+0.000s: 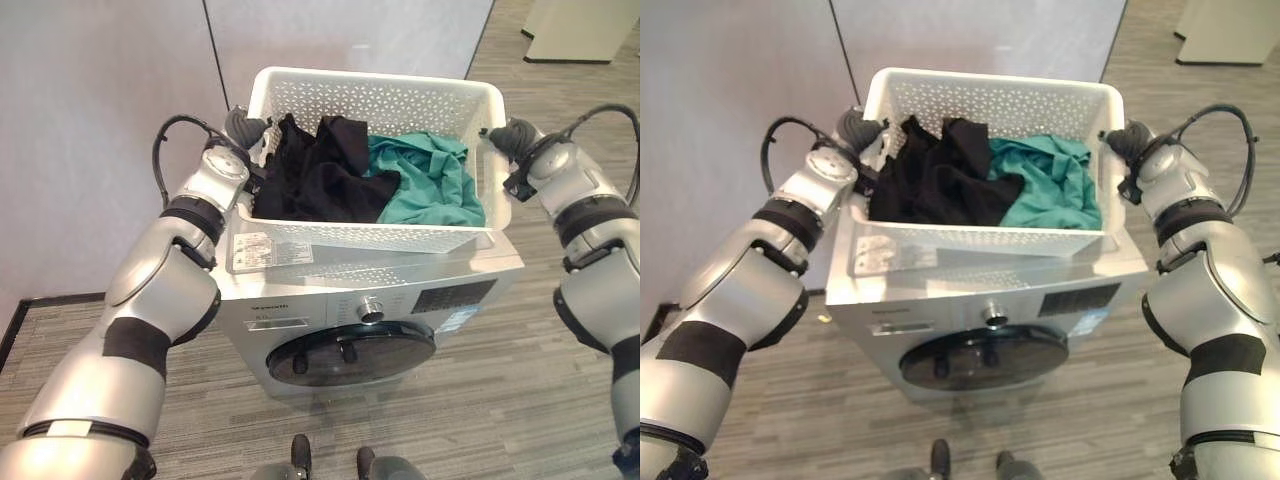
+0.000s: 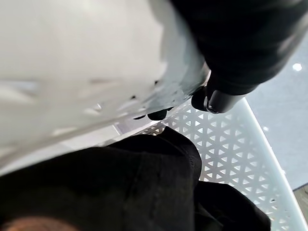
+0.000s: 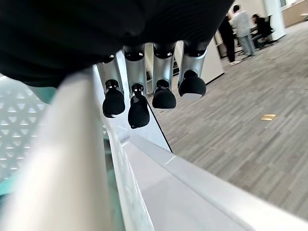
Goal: Grab the laundry basket,head to the washer,open it,put in the laundry and shut it.
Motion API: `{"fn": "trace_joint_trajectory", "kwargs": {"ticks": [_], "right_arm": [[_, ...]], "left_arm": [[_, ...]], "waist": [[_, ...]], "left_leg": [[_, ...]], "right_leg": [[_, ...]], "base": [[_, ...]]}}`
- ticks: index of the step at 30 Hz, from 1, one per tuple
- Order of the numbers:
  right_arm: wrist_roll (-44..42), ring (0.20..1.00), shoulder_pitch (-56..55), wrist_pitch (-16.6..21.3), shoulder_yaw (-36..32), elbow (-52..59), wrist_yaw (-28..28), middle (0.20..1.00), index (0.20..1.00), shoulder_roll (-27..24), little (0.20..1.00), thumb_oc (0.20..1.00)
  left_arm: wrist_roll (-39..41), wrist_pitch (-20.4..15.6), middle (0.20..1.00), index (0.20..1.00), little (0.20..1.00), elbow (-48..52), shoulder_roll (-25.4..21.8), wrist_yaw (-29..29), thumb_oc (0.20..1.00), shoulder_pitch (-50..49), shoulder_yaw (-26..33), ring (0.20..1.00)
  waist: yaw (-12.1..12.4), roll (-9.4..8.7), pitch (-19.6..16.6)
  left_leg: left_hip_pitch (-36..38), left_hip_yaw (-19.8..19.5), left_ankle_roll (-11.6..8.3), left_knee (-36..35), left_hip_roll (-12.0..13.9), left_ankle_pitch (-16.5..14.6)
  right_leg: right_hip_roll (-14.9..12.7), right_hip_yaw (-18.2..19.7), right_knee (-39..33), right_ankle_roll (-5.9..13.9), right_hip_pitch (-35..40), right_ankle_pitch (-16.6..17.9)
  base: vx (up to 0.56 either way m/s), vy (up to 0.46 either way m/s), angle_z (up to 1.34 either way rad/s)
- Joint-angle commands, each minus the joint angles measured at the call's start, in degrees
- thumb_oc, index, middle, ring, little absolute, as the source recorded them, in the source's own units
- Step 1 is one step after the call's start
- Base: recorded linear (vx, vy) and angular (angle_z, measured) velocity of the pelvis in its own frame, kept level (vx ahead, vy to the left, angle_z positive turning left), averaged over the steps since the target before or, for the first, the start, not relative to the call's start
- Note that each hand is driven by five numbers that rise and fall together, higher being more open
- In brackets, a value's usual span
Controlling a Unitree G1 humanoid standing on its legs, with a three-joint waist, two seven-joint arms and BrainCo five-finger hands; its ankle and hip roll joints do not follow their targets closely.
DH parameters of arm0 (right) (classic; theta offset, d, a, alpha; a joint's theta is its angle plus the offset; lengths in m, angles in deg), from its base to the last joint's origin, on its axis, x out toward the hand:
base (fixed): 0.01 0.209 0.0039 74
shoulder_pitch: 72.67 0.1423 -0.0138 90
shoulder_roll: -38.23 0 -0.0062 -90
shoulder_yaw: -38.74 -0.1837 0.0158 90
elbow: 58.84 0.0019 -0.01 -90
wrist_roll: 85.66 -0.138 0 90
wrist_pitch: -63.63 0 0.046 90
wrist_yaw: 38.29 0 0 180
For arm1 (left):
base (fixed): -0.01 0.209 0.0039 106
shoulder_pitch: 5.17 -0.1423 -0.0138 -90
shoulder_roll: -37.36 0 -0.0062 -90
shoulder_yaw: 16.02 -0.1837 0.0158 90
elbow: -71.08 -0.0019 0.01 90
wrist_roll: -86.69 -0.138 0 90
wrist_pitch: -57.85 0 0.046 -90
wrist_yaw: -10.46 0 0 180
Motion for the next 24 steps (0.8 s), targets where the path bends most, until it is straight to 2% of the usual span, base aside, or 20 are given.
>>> {"fn": "trace_joint_trajectory", "kwargs": {"ticks": [1,2,3,10,16,19,24], "right_arm": [[3.92,0.435,3.39,-2.54,4.48,-5.79,0.59,0.435,0.435,-0.49,0.435,0.435],[3.87,1.0,3.88,-2.9,4.39,-6.86,0.05,1.0,1.0,0.0,1.0,1.0],[3.87,1.0,3.88,-2.89,4.39,-6.88,0.05,1.0,1.0,0.01,1.0,1.0],[6.04,1.0,5.91,-3.58,3.86,-9.34,1.1,1.0,1.0,0.92,1.0,1.0],[6.53,1.0,6.18,-3.93,2.13,-10.51,2.7,1.0,1.0,-1.52,1.0,1.0],[4.06,1.0,5.83,-3.57,0.19,-9.97,4.37,1.0,1.0,-3.62,1.0,1.0],[-4.67,1.0,5.64,-1.54,-3.57,-7.3,7.93,1.0,1.0,-7.27,1.0,1.0]], "left_arm": [[-3.3,-3.01,0.442,0.442,0.442,-2.72,1.74,3.28,0.442,1.03,0.19,0.442],[-2.66,-2.64,0.57,0.57,0.57,-3.49,2.38,3.48,0.57,0.86,0.52,0.57],[-2.66,-2.64,1.0,1.0,1.0,-3.5,2.38,3.48,1.0,0.86,0.52,1.0],[-1.8,-1.36,1.0,1.0,1.0,-5.49,3.06,3.65,1.0,1.24,2.3,1.0],[-2.68,-0.75,1.0,1.0,1.0,-6.08,2.49,4.11,1.0,1.18,3.32,1.0],[-2.45,-1.02,1.0,1.0,1.0,-6.07,1.0,3.66,1.0,0.97,4.16,1.0],[0.19,-2.8,1.0,1.0,1.0,-4.33,-3.53,1.66,1.0,1.73,5.64,1.0]], "waist": [[1.98,0.68,1.51],[2.13,0.49,1.21],[2.12,0.49,1.22],[2.86,0.21,0.57],[3.5,0.73,-0.32],[3.72,1.1,-0.76],[4.16,1.58,-1.55]], "left_leg": [[-1.45,0.94,-3.34,4.45,3.73,-6.64],[-1.16,0.6,-3.56,3.56,3.93,-6.25],[-1.12,0.59,-3.56,3.52,3.93,-6.23],[-0.72,-0.31,-4.02,2.22,4.24,-5.89],[0.18,-1.01,-4.21,0.99,4.05,-5.82],[1.1,-1.07,-4.18,0.28,4.04,-5.9],[2.13,-1.09,-4.16,-0.36,4.02,-6.05]], "right_leg": [[-1.83,0.24,-1.48,2.92,2.28,2.68],[-1.58,-0.1,-2.31,2.82,2.69,2.63],[-1.58,-0.12,-2.33,2.82,2.72,2.64],[-1.15,-0.72,-4.54,2.64,3.77,2.68],[-1.32,-1.53,-6.24,2.53,5.45,2.73],[-1.37,-1.64,-6.6,2.61,6.09,2.69],[-1.5,-1.65,-7.1,2.74,6.74,2.57]], "base": [[0.04,-0.057,0.11],[0.04,-0.057,0.1],[0.04,-0.068,0.11],[0.01,-0.027,0.03],[0.02,-0.017,0.09],[0.02,-0.002,0.0],[0.02,-0.002,0.04]]}}
